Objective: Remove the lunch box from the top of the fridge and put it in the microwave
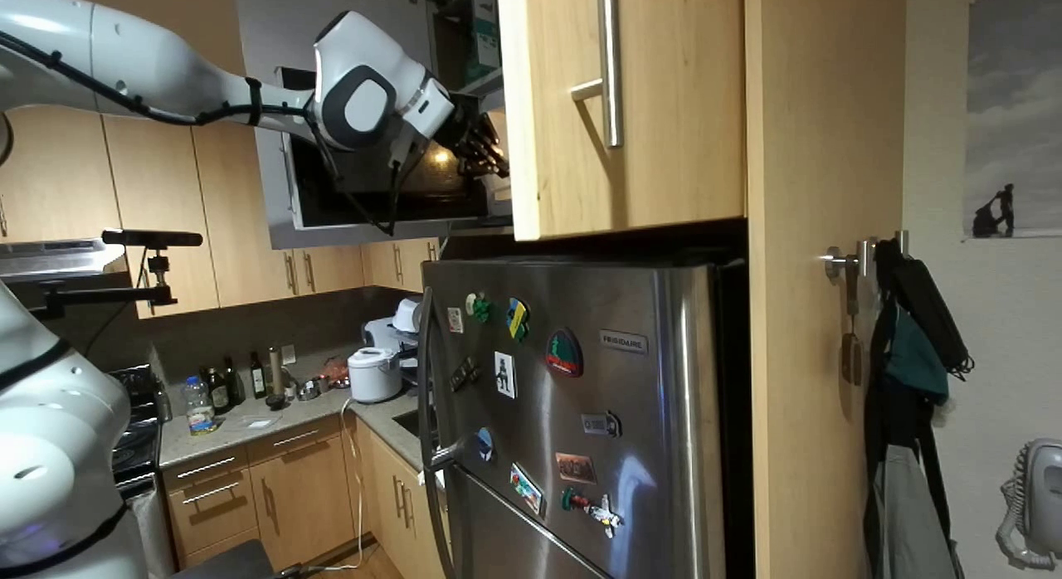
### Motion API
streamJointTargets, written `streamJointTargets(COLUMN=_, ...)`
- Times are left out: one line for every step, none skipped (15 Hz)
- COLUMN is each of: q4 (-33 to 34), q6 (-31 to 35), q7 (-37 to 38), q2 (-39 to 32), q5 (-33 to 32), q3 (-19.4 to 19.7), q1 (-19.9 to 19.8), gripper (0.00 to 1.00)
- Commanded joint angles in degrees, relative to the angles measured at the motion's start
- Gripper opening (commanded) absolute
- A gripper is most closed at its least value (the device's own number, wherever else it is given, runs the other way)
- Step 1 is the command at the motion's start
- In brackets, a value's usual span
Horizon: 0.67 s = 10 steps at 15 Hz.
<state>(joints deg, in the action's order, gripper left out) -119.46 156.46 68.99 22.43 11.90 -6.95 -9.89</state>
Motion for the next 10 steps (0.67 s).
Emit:
streamJointTargets(q4=3.37, q6=-0.82, q7=3.06, q2=-2.76, q5=-2.22, q3=-0.78, q1=-0.41, gripper=0.04)
streamJointTargets(q4=4.18, q6=-0.99, q7=3.5, q2=-3.5, q5=-2.76, q3=-0.98, q1=-0.57, gripper=0.04)
streamJointTargets(q4=5.12, q6=-1.23, q7=3.85, q2=-4.24, q5=-3.19, q3=-1.1, q1=-0.59, gripper=0.04)
streamJointTargets(q4=6.06, q6=-1.39, q7=4.41, q2=-4.94, q5=-3.68, q3=-1.2, q1=-0.54, gripper=0.04)
streamJointTargets(q4=7.26, q6=-1.79, q7=5.56, q2=-5.76, q5=-4.73, q3=-1.44, q1=-0.67, gripper=0.04)
streamJointTargets(q4=8.35, q6=-2.06, q7=6.75, q2=-6.52, q5=-5.77, q3=-1.67, q1=-0.72, gripper=0.04)
streamJointTargets(q4=9.64, q6=-2.24, q7=8.23, q2=-7.39, q5=-6.91, q3=-3.22, q1=-2.15, gripper=0.04)
streamJointTargets(q4=10.77, q6=-2.45, q7=9.73, q2=-8.14, q5=-8.3, q3=-3.74, q1=-2.4, gripper=0.04)
streamJointTargets(q4=12.02, q6=-2.63, q7=11.47, q2=-8.96, q5=-9.92, q3=-4.52, q1=-2.92, gripper=0.04)
streamJointTargets(q4=13.17, q6=-2.97, q7=13.09, q2=-9.62, q5=-11.34, q3=-5.05, q1=-3.24, gripper=0.04)
